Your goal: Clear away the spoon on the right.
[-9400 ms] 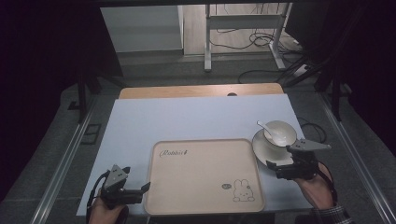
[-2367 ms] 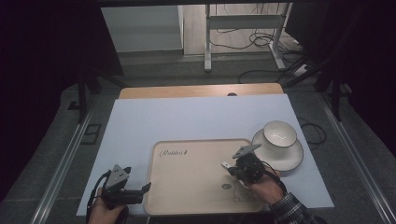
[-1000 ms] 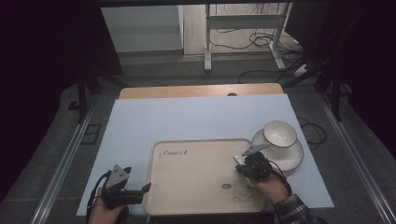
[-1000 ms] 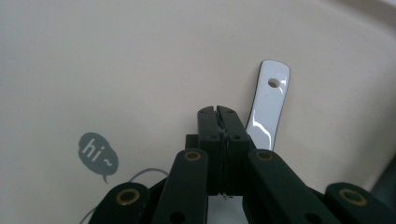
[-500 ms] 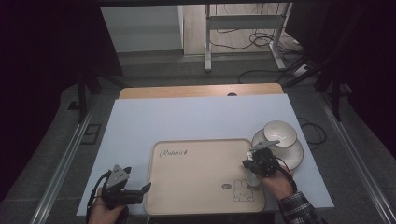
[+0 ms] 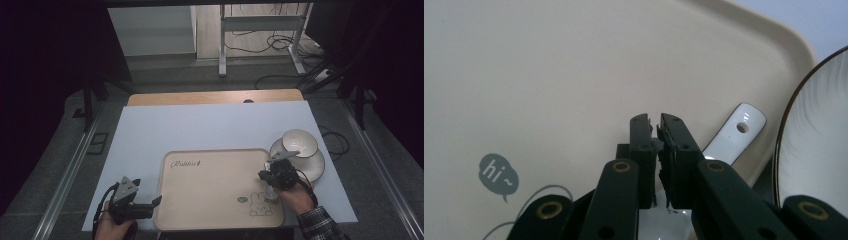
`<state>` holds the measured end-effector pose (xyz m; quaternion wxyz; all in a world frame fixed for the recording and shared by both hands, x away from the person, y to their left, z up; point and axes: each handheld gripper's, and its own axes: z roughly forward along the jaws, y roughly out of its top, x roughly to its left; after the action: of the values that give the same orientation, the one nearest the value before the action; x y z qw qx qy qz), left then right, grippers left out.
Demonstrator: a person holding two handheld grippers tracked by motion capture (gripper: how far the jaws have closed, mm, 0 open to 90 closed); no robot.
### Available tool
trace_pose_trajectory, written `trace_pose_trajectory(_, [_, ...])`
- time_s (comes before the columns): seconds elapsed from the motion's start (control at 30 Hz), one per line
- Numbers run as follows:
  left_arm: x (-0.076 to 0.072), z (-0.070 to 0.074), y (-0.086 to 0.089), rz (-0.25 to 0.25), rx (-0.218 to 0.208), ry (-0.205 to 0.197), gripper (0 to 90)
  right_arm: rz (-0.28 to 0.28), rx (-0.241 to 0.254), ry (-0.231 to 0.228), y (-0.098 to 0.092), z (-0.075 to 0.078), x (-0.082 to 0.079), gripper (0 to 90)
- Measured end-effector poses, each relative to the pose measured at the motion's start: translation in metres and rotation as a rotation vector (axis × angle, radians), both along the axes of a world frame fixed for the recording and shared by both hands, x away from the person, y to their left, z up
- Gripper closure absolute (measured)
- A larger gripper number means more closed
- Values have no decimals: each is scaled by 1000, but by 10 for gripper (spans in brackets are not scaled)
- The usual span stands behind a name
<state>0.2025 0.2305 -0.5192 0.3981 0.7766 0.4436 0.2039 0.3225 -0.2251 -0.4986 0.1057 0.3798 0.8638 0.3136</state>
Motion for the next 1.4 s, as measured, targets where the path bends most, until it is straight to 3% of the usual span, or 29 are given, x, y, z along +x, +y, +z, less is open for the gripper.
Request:
trace_pose_trajectory(0.5, [0, 0, 2, -20, -30, 1, 54, 8, 14, -49, -2, 8, -8, 722])
trace_pose_trajectory(1.4, [0, 0, 3, -18, -34, 2, 55, 28, 22, -94, -5, 17, -26, 567])
